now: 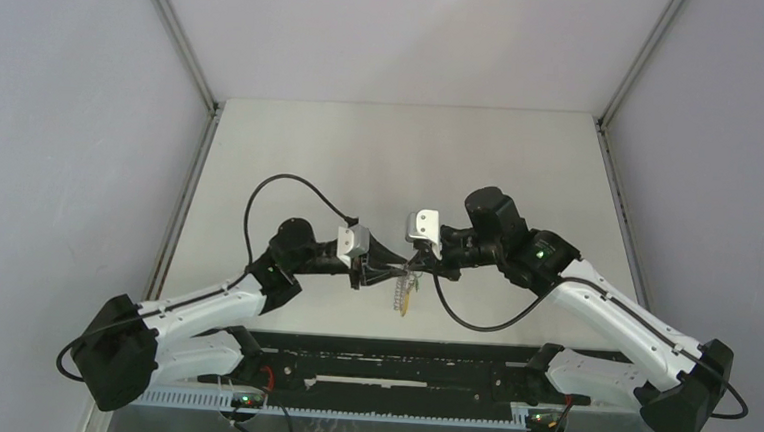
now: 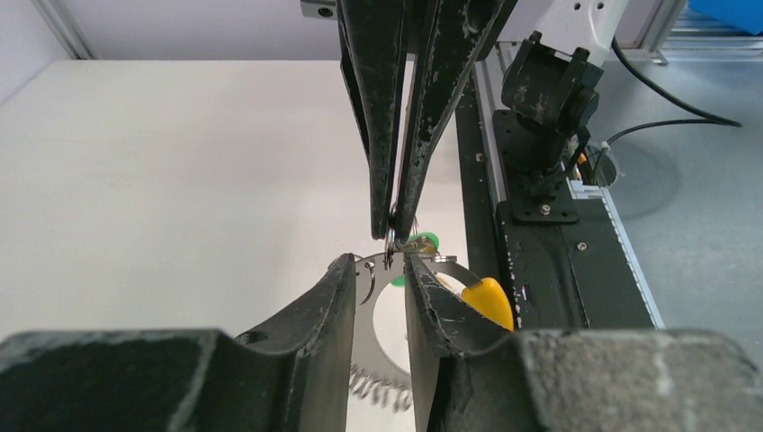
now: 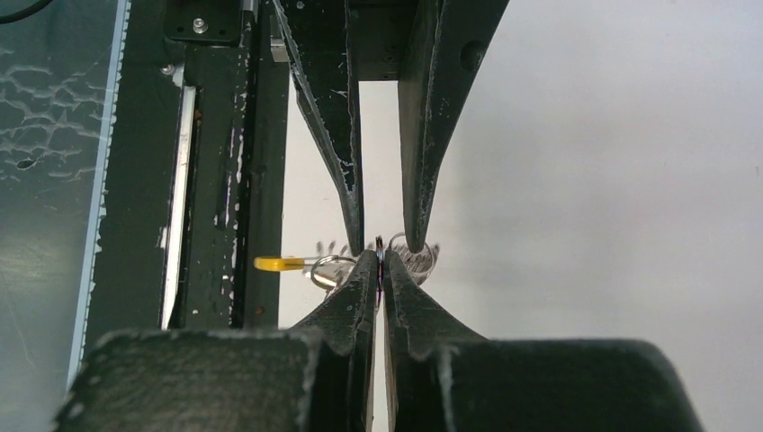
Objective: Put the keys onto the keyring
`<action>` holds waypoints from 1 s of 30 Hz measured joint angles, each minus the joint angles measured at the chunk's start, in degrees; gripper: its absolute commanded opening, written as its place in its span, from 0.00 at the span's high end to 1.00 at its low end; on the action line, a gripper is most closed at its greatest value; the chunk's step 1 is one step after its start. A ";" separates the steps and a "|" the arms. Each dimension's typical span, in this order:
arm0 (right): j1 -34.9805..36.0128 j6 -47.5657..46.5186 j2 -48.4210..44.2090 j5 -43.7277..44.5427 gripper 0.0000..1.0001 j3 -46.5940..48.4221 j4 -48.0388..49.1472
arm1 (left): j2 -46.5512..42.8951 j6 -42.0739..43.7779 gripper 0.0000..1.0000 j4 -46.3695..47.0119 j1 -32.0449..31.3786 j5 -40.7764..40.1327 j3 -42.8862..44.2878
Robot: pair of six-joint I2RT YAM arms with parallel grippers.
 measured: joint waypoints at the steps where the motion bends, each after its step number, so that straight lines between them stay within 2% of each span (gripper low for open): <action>1: 0.00 0.00 0.00 -0.04 1.00 0.00 0.02 | 0.04 0.33 0.70 -0.48 0.00 -0.09 0.00; 16: 0.11 0.00 1.01 -0.46 1.00 0.00 0.02 | 0.28 1.29 0.74 -3.21 -0.63 0.02 1.11; 24: 0.46 0.00 1.33 -0.42 1.00 0.00 -0.07 | 0.35 1.31 0.87 -3.23 -1.07 0.17 1.14; 30: 0.46 0.00 1.18 -0.42 1.00 0.00 -0.31 | 0.35 2.36 0.78 -3.91 -1.22 -0.04 1.33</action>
